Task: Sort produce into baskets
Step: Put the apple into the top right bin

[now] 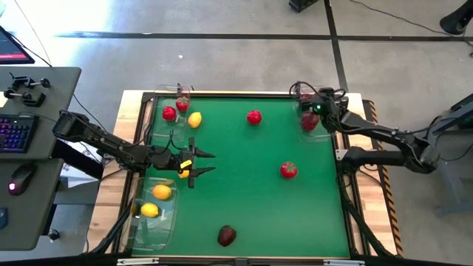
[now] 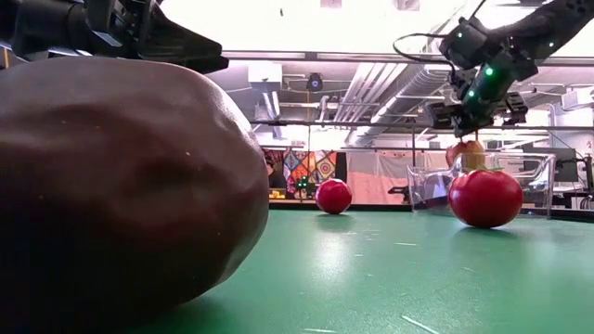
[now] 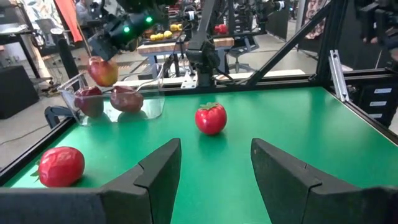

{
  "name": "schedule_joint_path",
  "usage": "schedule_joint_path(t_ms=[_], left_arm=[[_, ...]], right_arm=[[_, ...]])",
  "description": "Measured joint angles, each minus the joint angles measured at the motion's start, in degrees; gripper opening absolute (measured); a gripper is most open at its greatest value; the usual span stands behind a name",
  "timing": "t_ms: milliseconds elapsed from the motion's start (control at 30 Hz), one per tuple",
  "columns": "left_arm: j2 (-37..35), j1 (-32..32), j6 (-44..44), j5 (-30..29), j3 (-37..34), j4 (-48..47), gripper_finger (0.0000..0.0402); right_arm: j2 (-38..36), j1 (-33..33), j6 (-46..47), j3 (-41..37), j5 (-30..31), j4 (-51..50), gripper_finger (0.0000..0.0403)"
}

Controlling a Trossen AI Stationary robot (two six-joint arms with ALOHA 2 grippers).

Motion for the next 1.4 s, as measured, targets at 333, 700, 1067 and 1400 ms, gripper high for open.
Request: schedule_joint_path(t_ms=[333,700,1067,1400], left_arm=[[0.00,0.00,-0.46,0.02,0.00,0.35,0.0184],[0.00,0.00,-0.48,0.04,0.00,0.35,0.0184],[0.00,0.00,-0.48,0.04,0.00,0.36,0.0184],[0.00,-0.02,-0.94,0.04,0.00,0.35,0.0184]], right_arm=[[0.01,-4.92,1.70,-6.23,-4.95,6.64,0.0000],[0.84,-7.30,3.03,-9.48,-6.99,8.01,0.0000],[5.25,-7.54,2.62,-10.46,-5.37,11.11,0.0000],[5.31,-7.56,2.44,-10.50,-5.00,9.84,0.0047]])
